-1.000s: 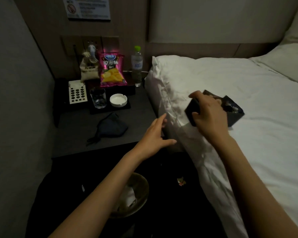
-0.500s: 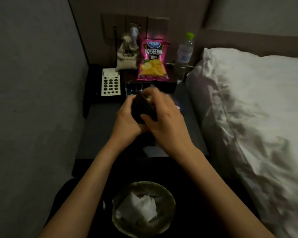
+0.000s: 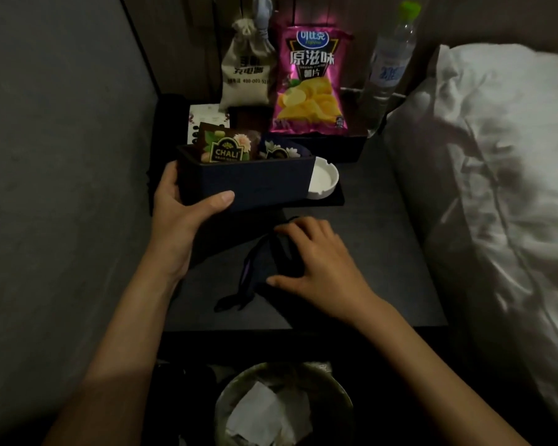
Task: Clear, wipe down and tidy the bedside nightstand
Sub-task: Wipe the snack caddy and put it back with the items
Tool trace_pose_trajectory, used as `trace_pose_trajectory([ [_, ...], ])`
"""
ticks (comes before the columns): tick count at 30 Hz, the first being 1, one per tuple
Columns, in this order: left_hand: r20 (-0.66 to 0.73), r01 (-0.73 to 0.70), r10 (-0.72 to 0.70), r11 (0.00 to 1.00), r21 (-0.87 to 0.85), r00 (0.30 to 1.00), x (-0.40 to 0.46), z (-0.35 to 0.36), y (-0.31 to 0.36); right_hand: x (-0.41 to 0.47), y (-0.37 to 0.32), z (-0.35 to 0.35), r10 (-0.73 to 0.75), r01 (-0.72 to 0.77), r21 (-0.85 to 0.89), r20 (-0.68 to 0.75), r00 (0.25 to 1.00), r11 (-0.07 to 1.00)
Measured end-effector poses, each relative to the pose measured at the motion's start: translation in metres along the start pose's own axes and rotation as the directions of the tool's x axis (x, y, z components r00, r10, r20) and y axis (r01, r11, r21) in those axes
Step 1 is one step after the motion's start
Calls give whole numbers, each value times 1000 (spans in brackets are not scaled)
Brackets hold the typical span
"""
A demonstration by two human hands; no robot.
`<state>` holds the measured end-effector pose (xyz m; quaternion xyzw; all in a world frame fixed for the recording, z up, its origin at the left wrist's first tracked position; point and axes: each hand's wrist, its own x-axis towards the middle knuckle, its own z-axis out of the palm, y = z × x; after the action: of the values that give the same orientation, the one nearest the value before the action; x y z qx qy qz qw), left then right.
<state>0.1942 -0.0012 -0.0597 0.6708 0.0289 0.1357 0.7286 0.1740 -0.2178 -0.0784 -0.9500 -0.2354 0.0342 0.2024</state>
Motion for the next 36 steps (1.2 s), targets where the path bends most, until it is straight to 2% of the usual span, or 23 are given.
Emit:
trace_pose_trajectory([
  [2, 20, 6, -6, 1000, 1, 1000, 1, -1, -4, 6, 2, 3, 35, -35, 38, 8, 999, 999],
  [5, 40, 15, -14, 1000, -22, 999, 2, -2, -7, 14, 15, 1, 246, -214, 247, -109, 963, 945],
  [7, 48, 26, -24, 998, -54, 999, 2, -3, -7, 18, 23, 1, 343, -319, 225, -79, 936, 921],
  [11, 72, 42, -34, 992, -115, 997, 2, -4, -8, 23, 18, 11, 362, -360, 141, 10, 932, 922],
  [13, 59, 46, -38, 989, -138, 998, 2, -5, -9, 26, 16, 13, 360, -349, 224, -8, 933, 910],
  [14, 49, 49, -42, 987, -154, 998, 2, -6, -10, 27, 15, 9, 378, -349, 342, -20, 925, 872],
  [15, 40, 53, -47, 984, -171, 998, 2, -7, -11, 28, 17, 5, 410, -337, 510, -33, 911, 791],
  [17, 30, 65, -61, 978, -200, 998, 2, -9, -11, 29, 21, -7, 488, -276, 784, -38, 872, 555],
  [20, 35, 87, -82, 973, -215, 996, 1, -12, -11, 28, 30, -32, 583, -137, 968, -12, 812, 210],
  [22, 54, 108, -98, 969, -220, 994, 1, -13, -11, 26, 35, -43, 599, -40, 996, 83, 796, -85],
  [23, 64, 119, -107, 968, -222, 992, 0, -13, -11, 25, 35, -46, 600, -13, 984, 121, 791, -180],
  [25, 74, 142, -129, 965, -221, 989, -1, -8, -13, 24, 31, -49, 583, 0, 974, 135, 801, -226],
  [30, 128, 183, -159, 963, -201, 979, -4, 5, -16, 24, 14, -39, 486, -39, 978, 136, 863, -206],
  [36, 163, 190, -155, 955, -228, 974, -2, 7, -18, 26, 19, -40, 440, -3, 954, 141, 887, -299],
])
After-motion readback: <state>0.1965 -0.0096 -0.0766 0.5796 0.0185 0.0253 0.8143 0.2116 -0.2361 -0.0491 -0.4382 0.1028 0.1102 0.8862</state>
